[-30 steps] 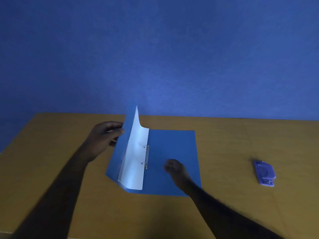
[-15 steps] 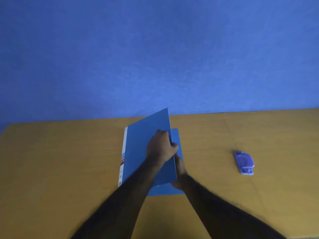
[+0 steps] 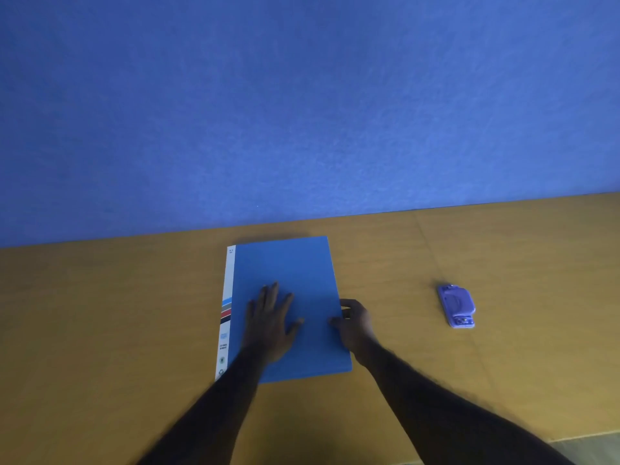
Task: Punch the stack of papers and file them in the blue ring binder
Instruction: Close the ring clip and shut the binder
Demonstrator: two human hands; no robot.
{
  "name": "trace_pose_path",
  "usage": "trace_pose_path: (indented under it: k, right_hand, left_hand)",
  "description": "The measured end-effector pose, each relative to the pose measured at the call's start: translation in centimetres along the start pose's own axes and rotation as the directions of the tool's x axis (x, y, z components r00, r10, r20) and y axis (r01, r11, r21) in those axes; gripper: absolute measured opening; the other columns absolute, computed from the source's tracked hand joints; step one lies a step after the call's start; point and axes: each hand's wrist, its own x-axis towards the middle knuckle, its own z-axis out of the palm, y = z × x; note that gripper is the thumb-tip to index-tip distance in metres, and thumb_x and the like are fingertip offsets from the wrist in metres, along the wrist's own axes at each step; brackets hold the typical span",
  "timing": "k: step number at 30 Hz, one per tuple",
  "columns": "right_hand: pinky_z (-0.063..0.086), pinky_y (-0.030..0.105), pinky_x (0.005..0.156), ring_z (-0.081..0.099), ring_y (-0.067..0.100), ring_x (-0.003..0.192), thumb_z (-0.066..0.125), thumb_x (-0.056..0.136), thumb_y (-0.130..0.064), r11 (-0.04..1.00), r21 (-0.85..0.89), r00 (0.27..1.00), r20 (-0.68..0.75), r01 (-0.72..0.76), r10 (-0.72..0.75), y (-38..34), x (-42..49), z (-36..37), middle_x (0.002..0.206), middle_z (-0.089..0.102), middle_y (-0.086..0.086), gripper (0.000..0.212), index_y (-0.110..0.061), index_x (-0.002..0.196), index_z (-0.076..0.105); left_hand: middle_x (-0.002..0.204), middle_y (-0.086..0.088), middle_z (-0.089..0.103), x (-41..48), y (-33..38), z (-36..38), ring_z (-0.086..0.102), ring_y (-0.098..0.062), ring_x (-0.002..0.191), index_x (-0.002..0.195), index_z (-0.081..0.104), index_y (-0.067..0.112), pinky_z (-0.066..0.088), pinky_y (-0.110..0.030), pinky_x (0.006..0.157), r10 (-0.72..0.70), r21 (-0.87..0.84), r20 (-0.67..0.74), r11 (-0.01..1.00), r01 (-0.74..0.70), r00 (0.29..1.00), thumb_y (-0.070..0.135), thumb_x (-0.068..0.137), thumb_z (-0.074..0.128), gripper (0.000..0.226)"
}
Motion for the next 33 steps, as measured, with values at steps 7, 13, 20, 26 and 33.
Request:
trace_pose_path:
  k: [7,13,20,26,33]
  right_hand:
    - [0.049,0.027,0.052,0.062,0.017,0.082,0.053,0.084,-0.005,0.937,-0.333,0.991,-0.048,0.101,-0.124,0.5,-0.2,0.3,0.104,0.064,0.000,0.054,-0.022,0.134,0.048]
    - [0.045,0.025,0.069,0.049,0.027,0.114,0.056,0.079,-0.010,0.850,-0.518,0.992,-0.027,0.092,-0.124,1.4,0.0,0.9,0.130,0.047,0.006,0.063,-0.020,0.139,0.041]
    - [0.047,0.035,0.088,0.043,0.025,0.114,0.066,0.081,-0.022,0.717,-0.689,0.986,-0.026,0.100,-0.162,2.3,-0.1,1.3,0.124,0.039,0.005,0.058,-0.019,0.134,0.044]
    - [0.046,0.038,0.092,0.045,0.027,0.116,0.067,0.081,-0.027,0.657,-0.740,0.981,0.020,0.143,-0.191,1.9,-0.3,0.9,0.126,0.041,0.007,0.059,-0.019,0.135,0.044]
    - [0.047,0.038,0.095,0.047,0.029,0.118,0.065,0.081,-0.035,0.593,-0.769,0.957,0.080,0.237,-0.279,0.9,-0.9,0.3,0.125,0.047,0.006,0.048,-0.020,0.126,0.056]
  left_hand:
    - [0.162,-0.006,-0.002,-1.5,-3.0,1.6,-0.005,-0.027,0.149,0.152,0.016,0.023,-0.003,-0.049,0.117,-0.034,0.091,0.048,0.995,0.030,0.998,0.085,0.073,0.015,0.101]
    - [0.158,-0.016,0.020,-1.2,-2.6,2.9,0.004,-0.031,0.145,0.146,0.036,0.014,-0.004,-0.052,0.113,-0.065,0.166,0.143,0.985,0.041,0.988,0.080,0.074,0.033,0.097]
    - [0.156,-0.020,0.023,-1.0,-3.1,3.9,0.010,-0.035,0.145,0.144,0.039,0.012,0.004,-0.058,0.113,-0.050,0.187,0.164,0.982,0.019,0.985,0.080,0.071,0.038,0.100]
    - [0.158,-0.018,0.019,-0.9,-3.0,3.4,0.008,-0.035,0.146,0.146,0.036,0.015,0.002,-0.057,0.113,-0.040,0.174,0.117,0.985,0.019,0.992,0.080,0.070,0.038,0.100]
    - [0.160,-0.010,0.015,-1.1,-2.8,1.3,0.012,-0.030,0.148,0.144,0.038,0.022,0.015,-0.058,0.113,0.005,0.200,0.127,0.979,-0.031,0.992,0.080,0.069,0.034,0.095]
